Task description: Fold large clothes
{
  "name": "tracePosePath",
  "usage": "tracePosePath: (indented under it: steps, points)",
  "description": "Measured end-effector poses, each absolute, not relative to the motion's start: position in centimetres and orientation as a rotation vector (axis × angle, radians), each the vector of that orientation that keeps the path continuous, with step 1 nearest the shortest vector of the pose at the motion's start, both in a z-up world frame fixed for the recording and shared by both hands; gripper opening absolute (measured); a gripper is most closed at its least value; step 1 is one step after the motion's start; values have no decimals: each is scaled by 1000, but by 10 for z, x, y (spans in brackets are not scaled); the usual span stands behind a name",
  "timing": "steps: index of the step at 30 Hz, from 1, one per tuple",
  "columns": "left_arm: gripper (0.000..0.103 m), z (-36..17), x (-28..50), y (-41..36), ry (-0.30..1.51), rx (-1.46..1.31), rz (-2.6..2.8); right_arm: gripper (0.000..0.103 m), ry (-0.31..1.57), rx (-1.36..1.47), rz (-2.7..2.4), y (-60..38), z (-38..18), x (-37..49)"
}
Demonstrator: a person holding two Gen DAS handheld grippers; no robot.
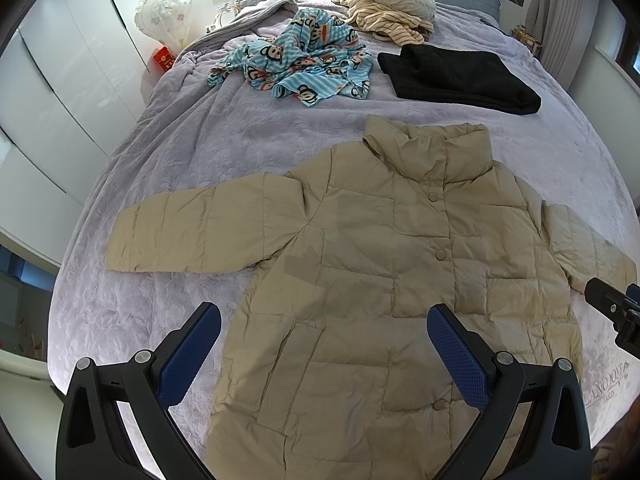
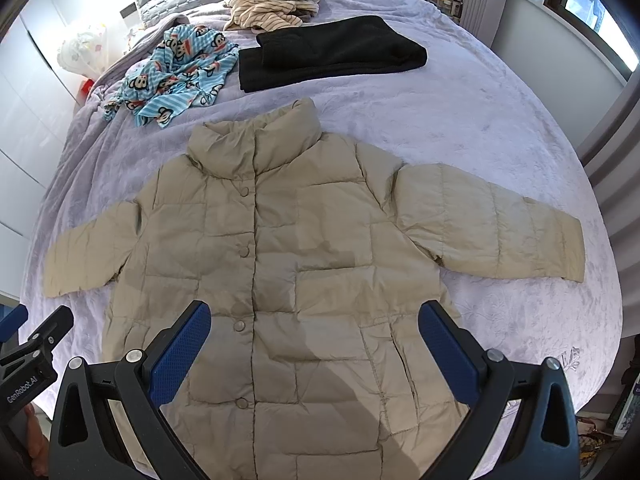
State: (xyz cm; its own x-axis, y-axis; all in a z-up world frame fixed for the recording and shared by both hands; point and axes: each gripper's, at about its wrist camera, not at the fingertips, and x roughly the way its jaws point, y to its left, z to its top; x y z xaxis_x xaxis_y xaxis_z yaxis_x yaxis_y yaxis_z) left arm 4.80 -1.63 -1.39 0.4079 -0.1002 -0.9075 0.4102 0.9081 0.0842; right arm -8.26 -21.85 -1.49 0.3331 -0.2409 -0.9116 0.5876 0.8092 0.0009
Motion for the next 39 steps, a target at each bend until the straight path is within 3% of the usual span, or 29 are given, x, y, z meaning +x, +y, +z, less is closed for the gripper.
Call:
tracePosePath:
  steps: [39]
  points:
    - [103,-33,54,-16,1142,290,-366,103,1125,389,-532,-220,-27,-82]
